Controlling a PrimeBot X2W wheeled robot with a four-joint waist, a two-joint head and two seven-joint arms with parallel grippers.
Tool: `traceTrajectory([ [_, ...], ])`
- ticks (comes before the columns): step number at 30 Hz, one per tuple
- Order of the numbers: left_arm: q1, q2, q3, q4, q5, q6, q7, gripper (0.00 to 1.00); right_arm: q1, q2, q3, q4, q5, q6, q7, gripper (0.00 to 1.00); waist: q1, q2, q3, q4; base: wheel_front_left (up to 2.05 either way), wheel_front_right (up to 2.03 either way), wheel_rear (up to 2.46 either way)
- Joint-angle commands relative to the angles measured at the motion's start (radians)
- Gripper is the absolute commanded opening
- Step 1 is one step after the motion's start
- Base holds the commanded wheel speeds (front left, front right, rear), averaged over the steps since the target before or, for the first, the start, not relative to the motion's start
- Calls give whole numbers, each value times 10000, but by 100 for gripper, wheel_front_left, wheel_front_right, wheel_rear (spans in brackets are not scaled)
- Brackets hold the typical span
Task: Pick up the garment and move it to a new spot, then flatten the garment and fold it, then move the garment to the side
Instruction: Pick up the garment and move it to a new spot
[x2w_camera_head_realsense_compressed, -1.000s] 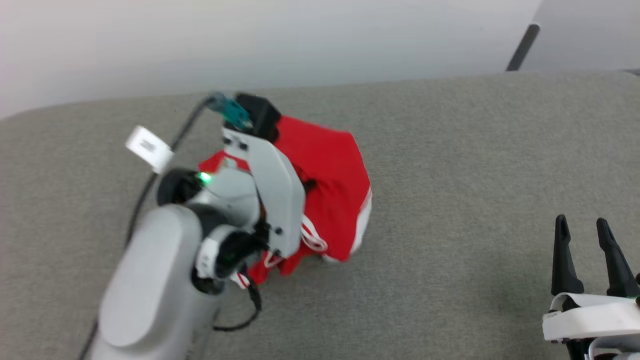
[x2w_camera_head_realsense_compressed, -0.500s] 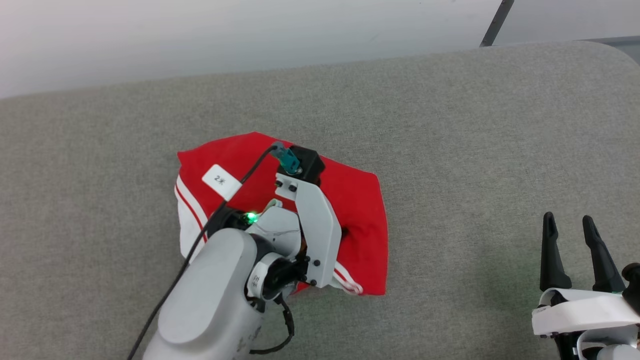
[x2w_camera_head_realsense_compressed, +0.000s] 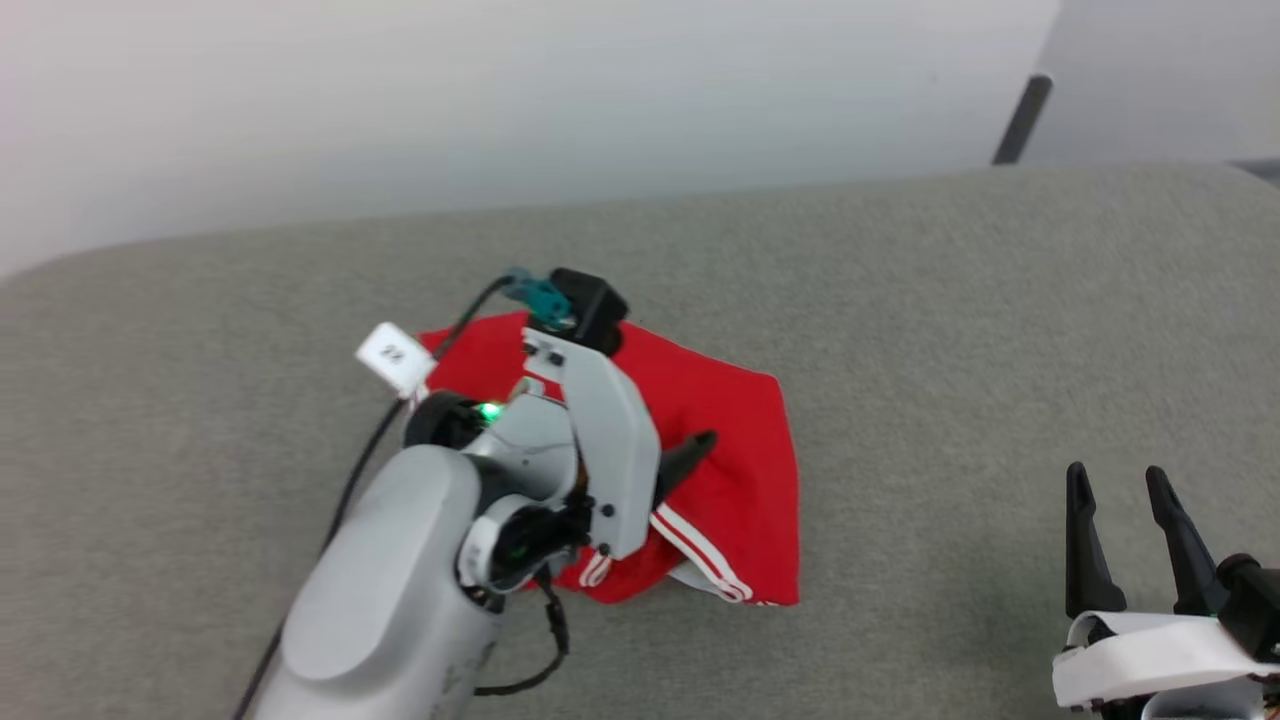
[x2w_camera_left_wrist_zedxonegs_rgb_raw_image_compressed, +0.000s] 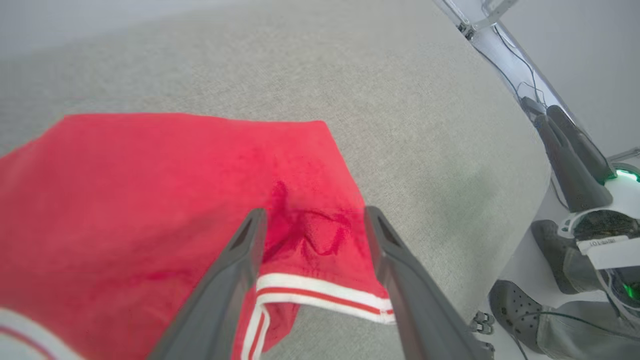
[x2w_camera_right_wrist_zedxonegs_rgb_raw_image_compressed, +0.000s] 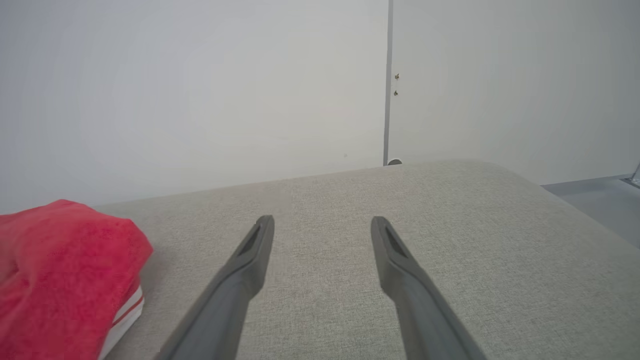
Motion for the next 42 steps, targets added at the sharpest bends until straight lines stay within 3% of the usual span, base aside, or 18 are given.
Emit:
traceTrajectory([
  [1,138,90,71,-80,-32,-61,-188,100,128,18,-1,-63,-40,4,45,100,0,0,-499,470,0,0,0],
  [14,1288,915,709,-771,296,-453,-3749,100,716,-157,190,-378,-265,4,323,100,0,0,-1385,1447,0,0,0],
  [26,2911,1471,1471,-672,866,-408,-7732,100,1036,-330,-1,-258,-371,4,219,100,0,0,-1614,2031,0,0,0],
  [37,4493,1621,2089,-28,1192,-146,-10250,100,1326,-351,-324,-232,-578,4,60,100,0,0,-1800,2422,0,0,0],
  [42,4964,1662,2204,222,1400,-128,-10893,100,1496,-321,-466,-192,-628,4,-36,100,0,0,-1830,2545,0,0,0],
])
